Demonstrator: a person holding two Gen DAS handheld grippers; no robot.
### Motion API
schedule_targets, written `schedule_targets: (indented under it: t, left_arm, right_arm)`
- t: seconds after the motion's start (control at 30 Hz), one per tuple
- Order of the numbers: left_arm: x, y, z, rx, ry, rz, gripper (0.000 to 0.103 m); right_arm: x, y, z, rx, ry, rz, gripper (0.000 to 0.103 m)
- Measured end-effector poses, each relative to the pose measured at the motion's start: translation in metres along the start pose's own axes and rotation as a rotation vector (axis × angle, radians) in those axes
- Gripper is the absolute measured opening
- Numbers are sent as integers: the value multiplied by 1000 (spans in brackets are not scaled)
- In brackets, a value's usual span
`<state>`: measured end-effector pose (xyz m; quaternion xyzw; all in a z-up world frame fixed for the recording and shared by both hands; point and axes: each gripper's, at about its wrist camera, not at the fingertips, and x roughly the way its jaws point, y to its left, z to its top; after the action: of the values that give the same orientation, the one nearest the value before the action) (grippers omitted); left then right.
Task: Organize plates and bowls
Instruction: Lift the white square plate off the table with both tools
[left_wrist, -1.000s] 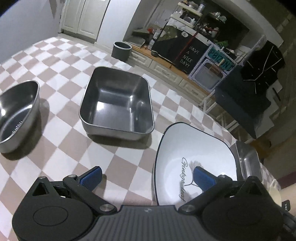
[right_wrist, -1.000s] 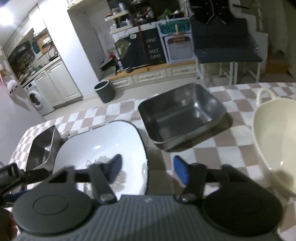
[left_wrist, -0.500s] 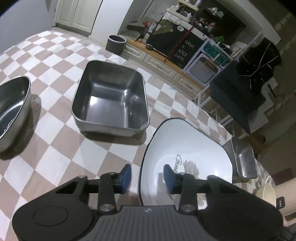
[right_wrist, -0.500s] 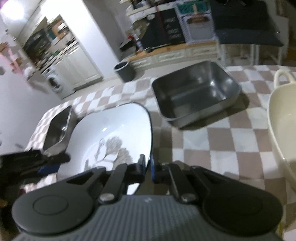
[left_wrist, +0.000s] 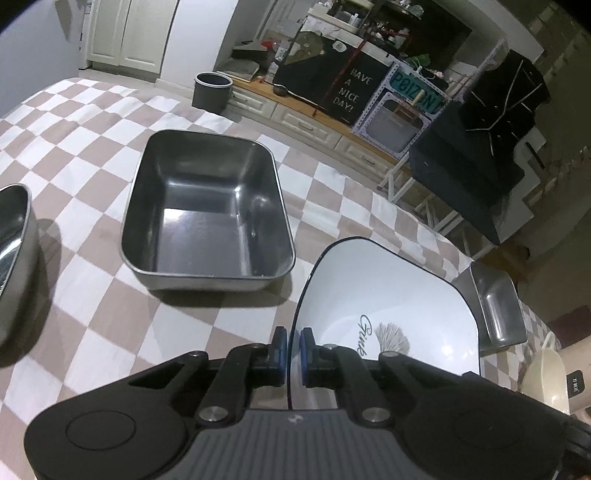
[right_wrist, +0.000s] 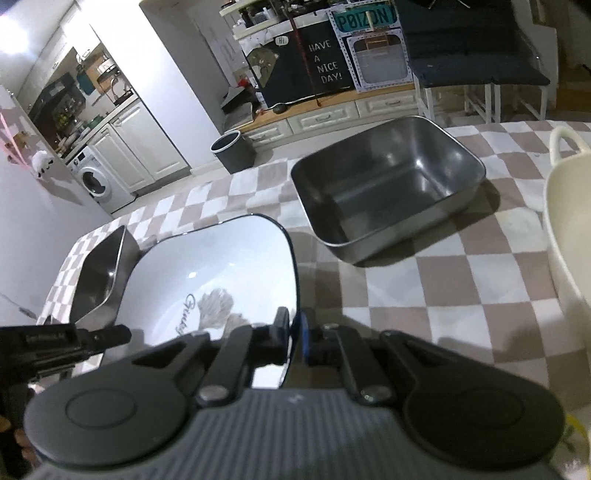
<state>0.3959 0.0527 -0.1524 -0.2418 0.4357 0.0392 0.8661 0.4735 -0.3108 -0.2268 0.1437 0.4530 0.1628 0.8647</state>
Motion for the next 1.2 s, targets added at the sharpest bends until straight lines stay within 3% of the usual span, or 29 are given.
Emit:
schedule_targets:
  t: [0.27,0.6,0.83,1.2]
  left_arm:
    - [10,6,7,9,21,-60,8]
    - [21,9,11,52,-7,-114,9]
    - [16,-7,2,194,-60,-51,11]
    - [-18,-13,-17,268,-50,-15,13]
  right_arm:
    - [8,-1,1,4,-31,-1,9]
    - [10,-4,1,45,-31,6,9]
    - [9,4,-1,-6,-37,-28,10]
    - [-22,17,-17,-70,-37,-58,10]
